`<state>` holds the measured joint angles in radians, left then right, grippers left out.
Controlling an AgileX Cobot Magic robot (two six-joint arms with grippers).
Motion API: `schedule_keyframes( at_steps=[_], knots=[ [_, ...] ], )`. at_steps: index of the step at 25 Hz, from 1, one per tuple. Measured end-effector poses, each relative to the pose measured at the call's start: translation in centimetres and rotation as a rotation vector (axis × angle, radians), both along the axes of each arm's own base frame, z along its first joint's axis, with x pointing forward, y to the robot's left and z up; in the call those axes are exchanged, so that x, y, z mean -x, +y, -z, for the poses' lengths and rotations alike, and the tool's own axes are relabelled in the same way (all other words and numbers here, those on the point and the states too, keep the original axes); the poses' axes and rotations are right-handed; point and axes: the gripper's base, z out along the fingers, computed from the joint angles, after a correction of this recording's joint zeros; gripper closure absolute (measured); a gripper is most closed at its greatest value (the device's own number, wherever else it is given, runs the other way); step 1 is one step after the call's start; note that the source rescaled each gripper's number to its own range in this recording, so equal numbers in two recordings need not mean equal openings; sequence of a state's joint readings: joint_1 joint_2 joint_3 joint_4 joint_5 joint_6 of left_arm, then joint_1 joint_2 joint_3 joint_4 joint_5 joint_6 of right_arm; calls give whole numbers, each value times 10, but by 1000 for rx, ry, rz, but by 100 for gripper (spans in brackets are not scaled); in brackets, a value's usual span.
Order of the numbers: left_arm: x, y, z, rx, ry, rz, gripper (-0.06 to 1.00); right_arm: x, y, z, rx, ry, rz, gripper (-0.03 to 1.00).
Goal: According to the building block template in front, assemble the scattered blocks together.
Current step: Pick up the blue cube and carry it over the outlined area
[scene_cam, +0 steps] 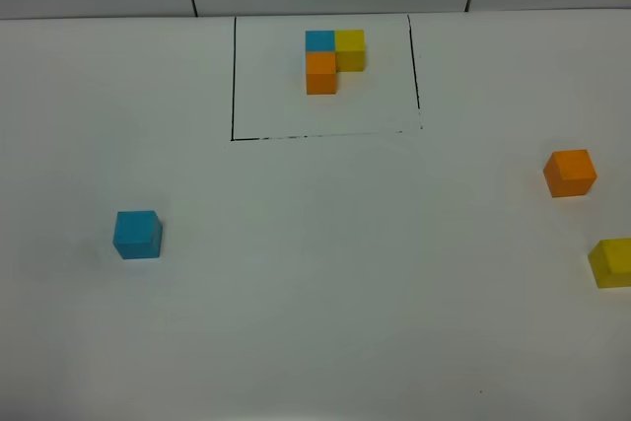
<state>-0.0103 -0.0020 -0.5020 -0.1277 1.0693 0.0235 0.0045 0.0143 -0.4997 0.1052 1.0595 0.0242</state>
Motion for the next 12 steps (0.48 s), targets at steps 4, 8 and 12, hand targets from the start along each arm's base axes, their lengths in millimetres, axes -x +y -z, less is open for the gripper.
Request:
schedule_keyframes(
  at_steps=[4, 8, 12],
  knots=[
    [0, 0, 0, 0, 0, 0, 27, 0, 0, 0, 0, 0, 0, 2],
    [0, 0, 0, 0, 0, 0, 27, 0, 0, 0, 3, -1, -3, 3],
    [0, 0, 0, 0, 0, 0, 27, 0, 0, 0, 3, -1, -4, 3]
  ],
)
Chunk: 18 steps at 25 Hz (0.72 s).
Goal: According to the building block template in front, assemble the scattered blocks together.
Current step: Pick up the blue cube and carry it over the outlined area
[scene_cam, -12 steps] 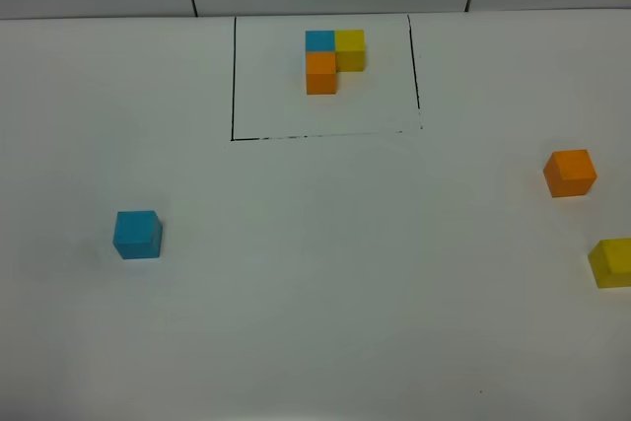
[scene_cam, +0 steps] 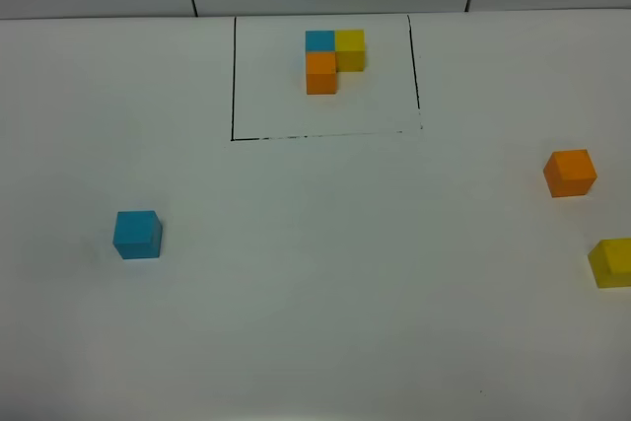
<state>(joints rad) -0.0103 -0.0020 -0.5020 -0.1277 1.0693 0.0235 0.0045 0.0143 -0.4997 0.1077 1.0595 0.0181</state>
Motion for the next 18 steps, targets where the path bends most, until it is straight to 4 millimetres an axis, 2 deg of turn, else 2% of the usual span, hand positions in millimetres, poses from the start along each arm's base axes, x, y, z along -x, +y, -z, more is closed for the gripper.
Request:
schedule_keyframes(
  at_steps=[18],
  knots=[
    [0, 0, 0, 0, 0, 0, 27, 0, 0, 0, -1, 0, -1, 4]
  ],
)
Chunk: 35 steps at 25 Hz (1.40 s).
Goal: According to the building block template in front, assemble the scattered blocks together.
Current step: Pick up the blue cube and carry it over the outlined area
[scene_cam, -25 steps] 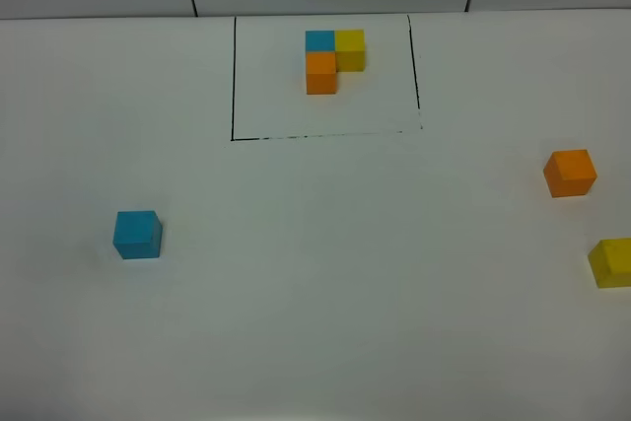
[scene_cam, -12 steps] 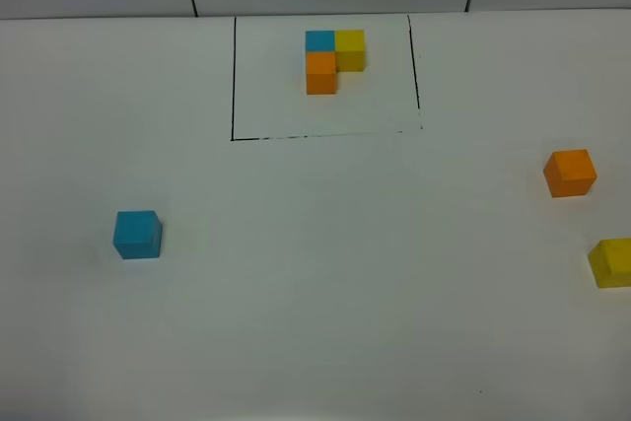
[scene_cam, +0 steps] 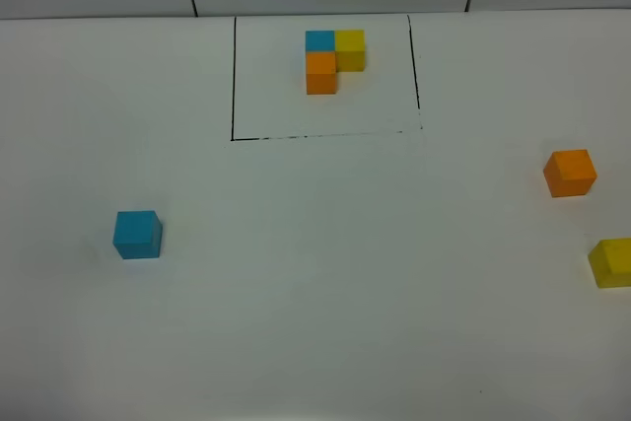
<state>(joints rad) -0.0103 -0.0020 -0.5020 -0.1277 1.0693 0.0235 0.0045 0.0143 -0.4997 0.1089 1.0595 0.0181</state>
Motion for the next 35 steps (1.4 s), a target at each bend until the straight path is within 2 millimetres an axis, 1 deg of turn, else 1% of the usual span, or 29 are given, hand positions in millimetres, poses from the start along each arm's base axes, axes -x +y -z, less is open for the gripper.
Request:
schedule_keyframes(
  at_steps=[6, 8, 10, 12, 15, 17, 21, 24, 28, 31, 35],
  knots=[
    [0, 0, 0, 14, 1, -9, 27, 0, 0, 0, 6, -1, -4, 5],
    [0, 0, 0, 20, 0, -13, 25, 0, 0, 0, 6, -1, -4, 5],
    [-1, 1, -2, 15, -11, -18, 21, 0, 0, 0, 6, -1, -4, 5],
    [-4, 2, -6, 5, -21, -27, 14, 0, 0, 0, 5, -1, -5, 5],
    [-13, 2, -8, -2, 17, -33, 4, 0, 0, 0, 5, -1, -5, 7],
    [-23, 2, -10, -3, 60, -35, -1, 0, 0, 0, 5, -1, -5, 7],
    [-53, 3, -15, -14, 148, -45, -4, 0, 0, 0, 4, -1, -5, 9],
    [-81, 4, -18, -22, 232, -50, -4, 0, 0, 0, 3, -1, -6, 10],
    [-123, 3, -19, -28, 404, -48, -4, 0, 1, 0, -6, -1, -12, 10],
    [-157, 3, -15, -19, 503, -59, -4, 0, 1, 0, -7, -1, -14, 10],
    [-190, 1, -7, 8, 602, -68, -4, 0, 1, 0, -7, -1, -14, 10]
  ],
)
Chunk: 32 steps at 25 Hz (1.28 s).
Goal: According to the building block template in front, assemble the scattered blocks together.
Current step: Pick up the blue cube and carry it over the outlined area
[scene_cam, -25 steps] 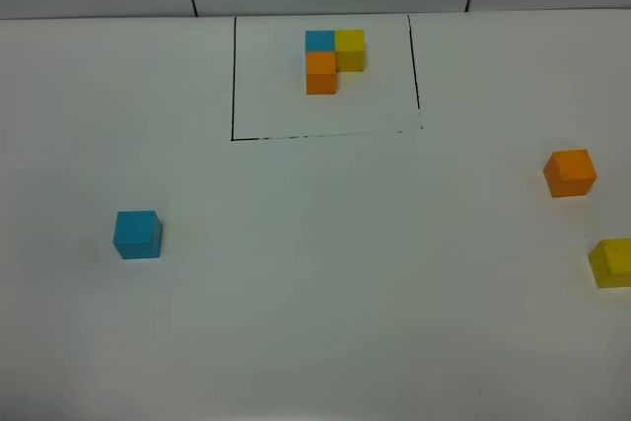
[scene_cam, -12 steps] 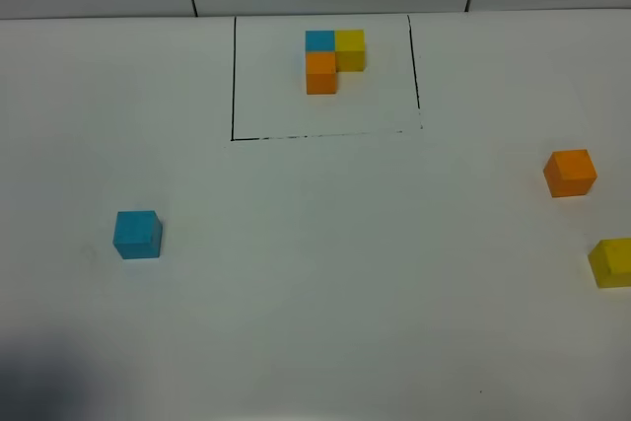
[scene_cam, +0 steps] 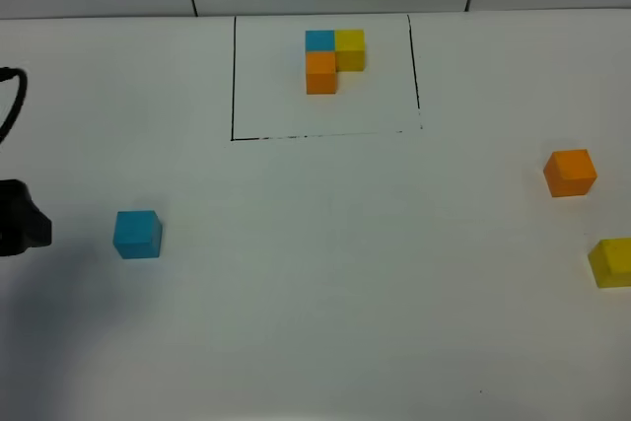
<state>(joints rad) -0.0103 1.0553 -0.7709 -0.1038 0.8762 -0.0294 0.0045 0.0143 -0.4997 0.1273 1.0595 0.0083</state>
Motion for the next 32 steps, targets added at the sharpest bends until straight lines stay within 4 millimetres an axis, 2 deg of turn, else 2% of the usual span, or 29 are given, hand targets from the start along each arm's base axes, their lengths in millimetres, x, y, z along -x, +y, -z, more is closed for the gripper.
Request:
schedule_keyframes(
  at_steps=[8, 17, 23, 24, 32],
  knots=[
    [-50, -6, 33, 8, 179, 7, -4, 0, 0, 0, -1, 0, -1, 10],
    [-90, -45, 60, -100, 245, 32, -4, 0, 0, 0, -2, 0, 0, 10],
    [-106, -69, 76, -120, 274, 42, -4, 0, 0, 0, -1, 0, -1, 10],
    [-119, -74, 108, -132, 289, 37, -5, 0, 0, 0, -1, 0, -1, 10],
    [-121, -75, 124, -125, 264, 44, -5, 0, 0, 0, -2, 0, -1, 12]
  ],
)
